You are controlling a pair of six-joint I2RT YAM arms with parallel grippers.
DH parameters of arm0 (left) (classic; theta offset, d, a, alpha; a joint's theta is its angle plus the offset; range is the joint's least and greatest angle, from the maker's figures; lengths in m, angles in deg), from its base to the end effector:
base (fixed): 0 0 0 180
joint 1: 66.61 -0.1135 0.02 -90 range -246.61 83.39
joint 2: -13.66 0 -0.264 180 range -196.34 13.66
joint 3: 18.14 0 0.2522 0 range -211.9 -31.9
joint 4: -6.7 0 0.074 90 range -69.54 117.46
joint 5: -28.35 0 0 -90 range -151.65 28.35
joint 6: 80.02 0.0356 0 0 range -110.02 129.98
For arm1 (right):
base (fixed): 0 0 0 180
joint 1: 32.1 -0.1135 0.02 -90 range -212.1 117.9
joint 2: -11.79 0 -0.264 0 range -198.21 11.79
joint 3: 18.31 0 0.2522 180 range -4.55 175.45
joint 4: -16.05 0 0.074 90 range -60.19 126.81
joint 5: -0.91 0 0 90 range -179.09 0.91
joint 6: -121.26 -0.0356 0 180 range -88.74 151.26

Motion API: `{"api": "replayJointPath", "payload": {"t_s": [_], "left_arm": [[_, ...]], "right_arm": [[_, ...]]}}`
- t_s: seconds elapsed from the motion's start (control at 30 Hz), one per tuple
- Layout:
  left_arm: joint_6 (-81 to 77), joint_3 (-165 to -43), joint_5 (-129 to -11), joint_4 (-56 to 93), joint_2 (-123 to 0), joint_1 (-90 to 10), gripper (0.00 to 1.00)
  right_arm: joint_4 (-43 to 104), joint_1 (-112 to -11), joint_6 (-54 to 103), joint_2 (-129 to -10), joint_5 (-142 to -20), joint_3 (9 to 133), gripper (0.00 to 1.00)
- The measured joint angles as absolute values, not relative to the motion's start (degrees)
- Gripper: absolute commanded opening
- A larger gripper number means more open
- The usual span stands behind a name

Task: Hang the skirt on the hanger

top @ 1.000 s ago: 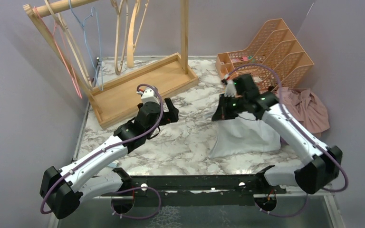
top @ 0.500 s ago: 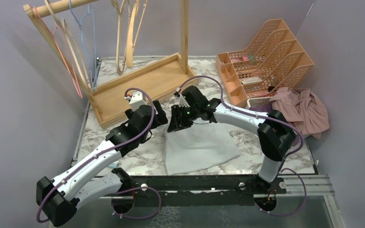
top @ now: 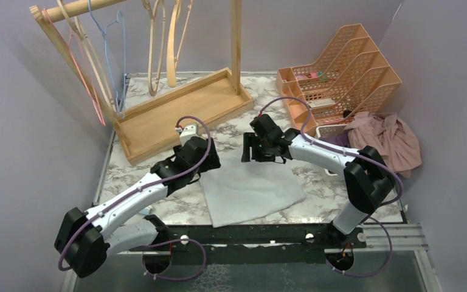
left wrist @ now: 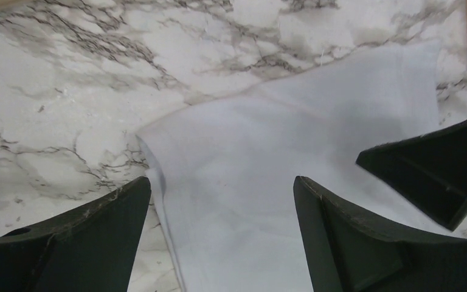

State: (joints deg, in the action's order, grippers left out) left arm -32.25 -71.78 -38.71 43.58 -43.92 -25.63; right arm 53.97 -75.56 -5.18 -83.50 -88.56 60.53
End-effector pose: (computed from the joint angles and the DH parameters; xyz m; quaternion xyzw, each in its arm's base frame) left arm 0.1683 -0.1278 0.2492 -0.0925 0.8902 -0.1356 0.4250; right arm 0.2539 0.2410 0.2159 -0.0597 0.9502 0.1998 0.2317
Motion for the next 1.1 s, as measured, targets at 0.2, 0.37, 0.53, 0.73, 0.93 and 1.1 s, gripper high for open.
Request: {"api": "replayJointPath", "payload": {"t_s": [0.2, 0.37, 0.53, 0.73, 0.93, 1.1], "left_arm": [[-31.8, -69.4, -44.1, 39.2, -54.6, -26.1, 0.66], [-32.2, -69.1, -46.5, 37.8, -64.0, -30.4, 0.32], [-32.8, -71.3, -49.7, 37.5, -67.4, -36.8, 0.43], [-31.0, -72.7, -52.4, 38.7, -66.9, -39.9, 0.6], [-28.1, -73.1, -56.2, 37.2, -66.0, -44.3, 0.53], [-28.0, -73.9, -61.5, 32.9, -67.9, -47.0, 0.4]], "right_arm": [[57.1, -72.3, -4.7, -85.8, -96.2, 58.4, 0.69], [58.9, -71.3, -4.7, -87.8, -99.7, 57.7, 0.6], [64.6, -71.0, -7.2, -89.6, -106.7, 58.8, 0.58], [67.8, -71.0, -6.6, -89.6, -110.3, 60.5, 0.62], [65.4, -69.6, -2.5, -88.7, -108.9, 63.2, 0.63], [62.2, -67.5, 0.2, -88.8, -106.4, 64.0, 0.59]]}}
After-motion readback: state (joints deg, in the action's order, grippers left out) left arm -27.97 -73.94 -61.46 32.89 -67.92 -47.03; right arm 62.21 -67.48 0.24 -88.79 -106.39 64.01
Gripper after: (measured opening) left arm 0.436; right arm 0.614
